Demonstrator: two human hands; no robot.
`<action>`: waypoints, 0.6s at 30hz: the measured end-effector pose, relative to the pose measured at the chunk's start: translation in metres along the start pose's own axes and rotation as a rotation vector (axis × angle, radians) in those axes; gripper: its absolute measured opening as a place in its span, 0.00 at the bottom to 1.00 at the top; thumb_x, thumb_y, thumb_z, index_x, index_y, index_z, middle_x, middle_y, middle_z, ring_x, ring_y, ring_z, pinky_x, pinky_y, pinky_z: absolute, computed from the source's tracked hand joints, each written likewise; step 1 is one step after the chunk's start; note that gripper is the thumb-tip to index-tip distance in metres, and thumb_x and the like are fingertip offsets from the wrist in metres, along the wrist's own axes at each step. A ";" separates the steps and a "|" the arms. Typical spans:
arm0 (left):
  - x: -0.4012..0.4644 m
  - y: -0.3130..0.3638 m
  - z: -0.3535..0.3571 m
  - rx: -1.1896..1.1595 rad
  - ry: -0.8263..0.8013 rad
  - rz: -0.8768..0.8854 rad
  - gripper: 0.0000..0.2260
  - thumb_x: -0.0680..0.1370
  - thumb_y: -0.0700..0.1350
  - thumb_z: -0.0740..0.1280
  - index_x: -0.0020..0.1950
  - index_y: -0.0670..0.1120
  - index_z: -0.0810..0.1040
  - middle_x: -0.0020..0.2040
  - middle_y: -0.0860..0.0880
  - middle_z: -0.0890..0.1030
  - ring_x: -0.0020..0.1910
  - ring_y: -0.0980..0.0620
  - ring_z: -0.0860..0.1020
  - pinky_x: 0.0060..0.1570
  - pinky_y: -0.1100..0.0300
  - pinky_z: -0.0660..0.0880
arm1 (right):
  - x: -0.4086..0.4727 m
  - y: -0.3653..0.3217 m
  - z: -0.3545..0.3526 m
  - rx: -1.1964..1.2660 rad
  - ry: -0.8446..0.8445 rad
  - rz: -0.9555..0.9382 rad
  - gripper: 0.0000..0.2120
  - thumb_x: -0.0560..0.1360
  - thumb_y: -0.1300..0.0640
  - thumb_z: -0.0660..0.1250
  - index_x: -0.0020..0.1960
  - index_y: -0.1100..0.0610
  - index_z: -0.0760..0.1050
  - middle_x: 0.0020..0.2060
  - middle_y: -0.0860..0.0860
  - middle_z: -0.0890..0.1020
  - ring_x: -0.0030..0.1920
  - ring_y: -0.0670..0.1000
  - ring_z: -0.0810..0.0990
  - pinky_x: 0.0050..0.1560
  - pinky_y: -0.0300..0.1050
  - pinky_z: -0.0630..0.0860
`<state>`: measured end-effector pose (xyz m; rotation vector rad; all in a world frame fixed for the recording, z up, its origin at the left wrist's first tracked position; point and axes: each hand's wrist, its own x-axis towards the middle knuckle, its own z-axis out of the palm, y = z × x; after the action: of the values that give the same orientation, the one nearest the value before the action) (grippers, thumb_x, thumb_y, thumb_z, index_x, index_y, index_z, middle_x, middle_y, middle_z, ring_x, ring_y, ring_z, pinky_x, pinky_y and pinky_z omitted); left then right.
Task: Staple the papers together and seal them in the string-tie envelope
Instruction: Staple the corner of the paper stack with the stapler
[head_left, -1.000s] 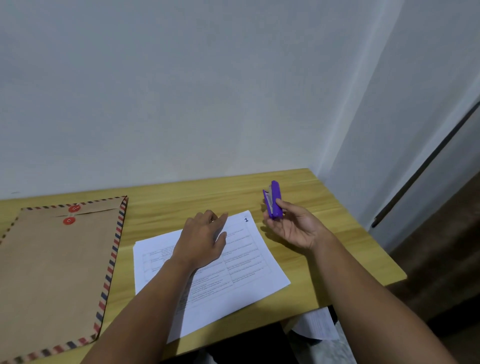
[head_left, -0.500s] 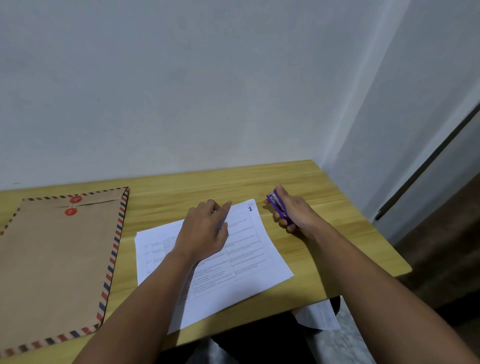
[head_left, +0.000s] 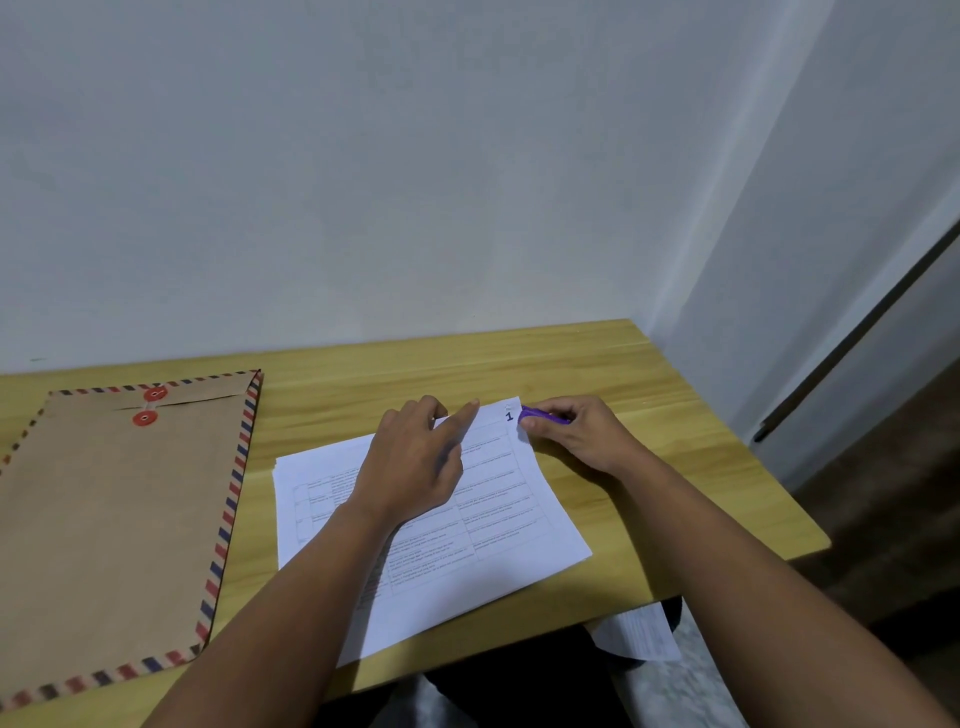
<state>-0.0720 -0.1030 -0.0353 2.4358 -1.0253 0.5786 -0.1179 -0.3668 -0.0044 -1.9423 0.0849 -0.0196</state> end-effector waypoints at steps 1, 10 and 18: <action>0.000 0.000 0.000 -0.003 0.005 0.003 0.27 0.74 0.45 0.68 0.74 0.51 0.75 0.48 0.47 0.73 0.42 0.48 0.71 0.41 0.52 0.69 | 0.000 -0.001 -0.001 0.002 -0.021 0.016 0.15 0.73 0.47 0.78 0.56 0.54 0.88 0.51 0.48 0.89 0.52 0.46 0.85 0.60 0.47 0.79; -0.001 0.000 0.000 -0.009 0.010 0.030 0.27 0.74 0.45 0.68 0.74 0.51 0.74 0.48 0.47 0.73 0.42 0.48 0.71 0.41 0.52 0.69 | 0.003 -0.007 -0.002 0.074 -0.113 0.042 0.10 0.79 0.59 0.74 0.57 0.62 0.85 0.30 0.40 0.83 0.31 0.37 0.79 0.36 0.27 0.72; -0.002 0.001 0.000 -0.035 0.003 0.011 0.29 0.75 0.44 0.68 0.77 0.49 0.71 0.46 0.50 0.72 0.43 0.48 0.72 0.41 0.51 0.70 | -0.001 -0.006 0.000 0.171 0.059 0.115 0.20 0.77 0.44 0.73 0.55 0.62 0.84 0.45 0.54 0.88 0.43 0.51 0.86 0.25 0.39 0.64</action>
<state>-0.0737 -0.1023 -0.0360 2.3996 -1.0391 0.5634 -0.1189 -0.3652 0.0009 -1.7635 0.2276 -0.0077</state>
